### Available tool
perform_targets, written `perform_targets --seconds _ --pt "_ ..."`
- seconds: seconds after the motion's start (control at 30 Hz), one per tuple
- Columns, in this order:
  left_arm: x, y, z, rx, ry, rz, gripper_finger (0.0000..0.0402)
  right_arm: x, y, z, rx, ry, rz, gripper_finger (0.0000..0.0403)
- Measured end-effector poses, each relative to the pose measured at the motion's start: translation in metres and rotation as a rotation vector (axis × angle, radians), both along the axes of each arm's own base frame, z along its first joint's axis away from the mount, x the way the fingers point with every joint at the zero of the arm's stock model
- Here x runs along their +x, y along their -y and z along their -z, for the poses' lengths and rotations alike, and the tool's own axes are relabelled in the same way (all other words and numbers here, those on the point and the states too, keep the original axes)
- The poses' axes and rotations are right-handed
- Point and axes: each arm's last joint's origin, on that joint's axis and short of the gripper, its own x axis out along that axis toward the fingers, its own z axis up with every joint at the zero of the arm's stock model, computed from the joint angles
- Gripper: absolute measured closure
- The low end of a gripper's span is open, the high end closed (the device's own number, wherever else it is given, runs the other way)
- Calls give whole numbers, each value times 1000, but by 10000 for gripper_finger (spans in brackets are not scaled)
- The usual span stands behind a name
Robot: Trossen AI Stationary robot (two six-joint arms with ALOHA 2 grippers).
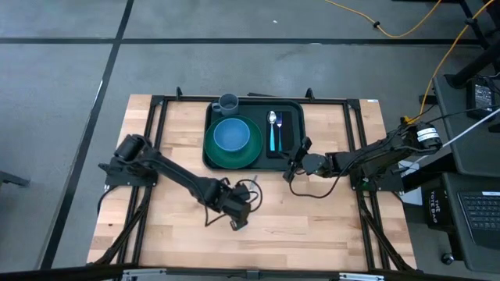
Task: Set up tray
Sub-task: Put the blue knife on top of the black napkin on the green tray
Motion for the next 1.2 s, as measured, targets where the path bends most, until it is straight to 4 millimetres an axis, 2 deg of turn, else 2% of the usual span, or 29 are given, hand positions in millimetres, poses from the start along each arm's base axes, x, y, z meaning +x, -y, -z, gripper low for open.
perform_targets --seconds 0.13,0.3,0.53,0.7,0.87,1.0,1.2 --pt "10 3 4 6 -11 4 398 0 0 0 7 -5 -14 379" --pt "10 6 5 10 -40 -13 398 1 -2 0 -23 -40 -109 379" --pt "10 6 5 3 -37 -26 398 3 -1 -4 47 56 -51 379" --pt "10 6 6 56 -42 57 398 4 -1 -5 55 74 -50 379" --pt "10 6 6 100 -45 155 398 5 -4 -4 106 69 -132 379" --pt "11 6 5 90 -31 142 398 5 -7 -3 152 50 -228 379" --pt "14 7 4 78 6 104 397 5 -7 -3 158 46 -242 379"
